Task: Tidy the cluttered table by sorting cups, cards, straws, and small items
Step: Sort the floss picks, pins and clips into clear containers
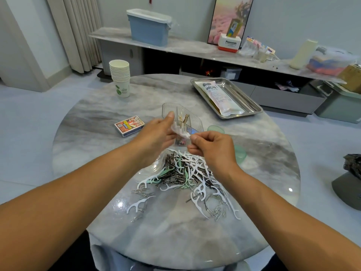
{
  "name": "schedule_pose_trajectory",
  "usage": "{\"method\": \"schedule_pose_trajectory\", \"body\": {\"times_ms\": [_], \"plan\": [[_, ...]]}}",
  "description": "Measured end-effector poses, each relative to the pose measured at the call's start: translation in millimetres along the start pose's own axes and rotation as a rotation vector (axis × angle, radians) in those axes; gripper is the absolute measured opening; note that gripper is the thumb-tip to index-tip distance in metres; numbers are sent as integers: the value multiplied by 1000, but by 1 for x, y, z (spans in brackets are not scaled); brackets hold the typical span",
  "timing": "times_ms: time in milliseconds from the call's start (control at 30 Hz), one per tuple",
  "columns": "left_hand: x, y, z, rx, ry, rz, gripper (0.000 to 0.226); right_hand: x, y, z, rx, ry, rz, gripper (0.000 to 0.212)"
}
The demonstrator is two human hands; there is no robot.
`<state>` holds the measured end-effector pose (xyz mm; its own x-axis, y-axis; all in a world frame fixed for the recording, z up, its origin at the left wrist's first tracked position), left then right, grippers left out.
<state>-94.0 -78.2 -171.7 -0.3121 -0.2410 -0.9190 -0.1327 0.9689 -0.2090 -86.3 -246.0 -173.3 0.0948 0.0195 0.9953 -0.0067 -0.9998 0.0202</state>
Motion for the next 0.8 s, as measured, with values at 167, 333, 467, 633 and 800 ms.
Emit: {"method": "schedule_pose_trajectory", "body": {"times_ms": [167,333,467,633,800], "plan": [[-28,44,-8,-122,-191,511,78,0,4,4,-4,-62,91,2],[10,67,-3,46,-23,950,141,-6,-3,0,42,-89,50,6],[39,75,7,19,-43,993,142,-10,-9,0,82,-86,-9,2],[32,68,7,-55,-203,1123,130,-14,-18,-2,158,-35,-138,10],[26,69,8,-86,-194,1183,126,-13,-12,2,127,-56,-96,6]]}}
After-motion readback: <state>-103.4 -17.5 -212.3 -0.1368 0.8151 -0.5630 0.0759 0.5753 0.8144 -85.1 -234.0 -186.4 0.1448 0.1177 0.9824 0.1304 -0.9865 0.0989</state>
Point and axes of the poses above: each hand's wrist, its own z-axis towards the middle knuckle, its own y-axis out of the back of the hand, x = y × z, the point moved 6 cm from there along z, towards the middle knuckle, and after that the axes turned 2 degrees about z, right-handed, at the moved point
